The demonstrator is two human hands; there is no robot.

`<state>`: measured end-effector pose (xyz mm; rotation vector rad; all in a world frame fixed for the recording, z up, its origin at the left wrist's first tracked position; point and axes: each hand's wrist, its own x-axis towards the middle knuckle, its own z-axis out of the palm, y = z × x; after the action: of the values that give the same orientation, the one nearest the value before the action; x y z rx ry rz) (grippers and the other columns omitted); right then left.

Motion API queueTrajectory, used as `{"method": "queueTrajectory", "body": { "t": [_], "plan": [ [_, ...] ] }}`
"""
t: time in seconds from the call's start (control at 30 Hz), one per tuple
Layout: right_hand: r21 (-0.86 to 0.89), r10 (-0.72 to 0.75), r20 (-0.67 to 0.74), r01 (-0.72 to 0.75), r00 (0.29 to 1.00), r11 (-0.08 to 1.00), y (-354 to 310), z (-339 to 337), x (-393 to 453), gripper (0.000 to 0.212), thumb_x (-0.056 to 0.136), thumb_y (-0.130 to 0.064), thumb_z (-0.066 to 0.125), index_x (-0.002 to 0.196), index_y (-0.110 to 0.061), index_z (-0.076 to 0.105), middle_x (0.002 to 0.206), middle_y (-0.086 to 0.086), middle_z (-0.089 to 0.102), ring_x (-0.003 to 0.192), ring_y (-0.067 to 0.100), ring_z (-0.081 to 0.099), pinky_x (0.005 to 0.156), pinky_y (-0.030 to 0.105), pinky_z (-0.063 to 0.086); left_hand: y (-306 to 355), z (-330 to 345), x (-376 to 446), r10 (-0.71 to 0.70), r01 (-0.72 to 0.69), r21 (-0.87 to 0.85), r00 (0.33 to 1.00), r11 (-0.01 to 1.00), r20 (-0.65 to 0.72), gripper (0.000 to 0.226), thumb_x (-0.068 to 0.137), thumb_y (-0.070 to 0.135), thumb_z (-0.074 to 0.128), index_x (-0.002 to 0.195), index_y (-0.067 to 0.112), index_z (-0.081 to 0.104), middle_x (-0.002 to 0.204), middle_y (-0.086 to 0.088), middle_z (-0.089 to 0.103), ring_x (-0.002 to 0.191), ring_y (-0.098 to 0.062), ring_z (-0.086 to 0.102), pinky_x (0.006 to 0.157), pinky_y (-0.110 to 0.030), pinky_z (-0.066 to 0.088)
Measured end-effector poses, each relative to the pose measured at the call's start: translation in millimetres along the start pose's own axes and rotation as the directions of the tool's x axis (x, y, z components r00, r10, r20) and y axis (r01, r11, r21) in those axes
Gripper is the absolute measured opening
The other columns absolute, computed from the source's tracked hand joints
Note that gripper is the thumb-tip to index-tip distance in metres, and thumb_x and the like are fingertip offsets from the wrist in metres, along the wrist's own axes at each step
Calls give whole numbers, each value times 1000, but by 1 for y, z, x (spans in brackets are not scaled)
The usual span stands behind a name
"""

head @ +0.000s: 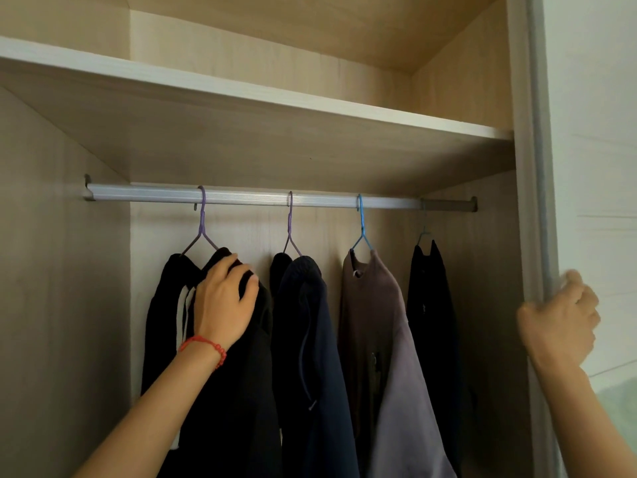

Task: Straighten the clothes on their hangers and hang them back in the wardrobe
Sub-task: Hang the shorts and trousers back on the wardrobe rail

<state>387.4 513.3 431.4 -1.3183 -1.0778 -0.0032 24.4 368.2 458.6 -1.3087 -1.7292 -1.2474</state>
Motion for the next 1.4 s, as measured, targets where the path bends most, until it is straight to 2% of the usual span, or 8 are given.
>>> {"method": "queueTrajectory", "body": {
  "t": [0.17,0.3,0.6,0.73,1.0,1.17,1.3,1.4],
  "plan": [
    [-76,57,31,-55,998,996,8,-8,-5,60,76,-6,60,129,-5,33,123,32,45,110,52,43,93,60,36,-4,-5,-27,33,-30,-30,996,999,88,40,91,22,52,130,11,51,143,-6,43,134,-24,37,106,-28,23],
    [-142,99,71,-88,993,986,2,-17,-2,58,76,-12,62,128,-7,36,116,31,53,106,51,48,98,56,31,-4,-16,-42,29,-26,-31,995,999,100,46,87,34,44,126,11,55,142,-5,44,132,-26,39,103,-29,27],
    [-112,60,84,-51,995,992,-22,-21,-40,58,79,-14,64,129,-7,35,118,32,50,109,51,46,99,55,30,7,-66,-48,109,-111,-24,992,994,-69,54,83,42,34,119,10,60,130,-9,54,123,-28,49,102,-43,38],
    [-70,11,86,-5,996,998,-41,-27,-73,56,80,-18,63,129,-7,38,119,32,50,108,50,46,97,53,30,12,-104,-53,164,-173,-37,972,984,-167,49,84,36,38,118,8,60,125,-11,56,119,-28,50,100,-38,37],
    [25,-87,107,84,991,996,-87,-40,-151,58,80,-23,64,131,-6,40,122,30,49,111,45,45,96,49,29,18,-198,-74,292,-325,2,847,946,-444,33,84,21,49,109,5,63,119,-15,59,118,-21,43,101,-36,35],
    [84,-123,155,111,980,990,-121,-50,-200,58,83,-26,62,133,-8,39,125,27,48,115,42,43,100,48,28,2,-250,-87,378,-377,111,773,920,-510,29,88,17,50,110,3,62,120,-18,59,122,-23,42,106,-29,29],
    [138,-148,190,123,971,983,-148,-58,-236,57,82,-26,60,133,-9,39,125,24,48,115,40,43,100,47,27,-27,-276,-89,303,-289,108,811,951,-500,36,88,21,48,118,4,58,129,-17,53,128,-22,36,109,-31,24],
    [152,-188,204,159,961,976,-165,-61,-263,56,83,-30,58,133,-11,40,125,21,49,115,36,43,99,45,28,-48,-280,-90,169,-208,-45,886,977,-432,50,88,29,44,134,10,44,141,-8,42,133,-13,31,111,-35,26]
  ]
}}
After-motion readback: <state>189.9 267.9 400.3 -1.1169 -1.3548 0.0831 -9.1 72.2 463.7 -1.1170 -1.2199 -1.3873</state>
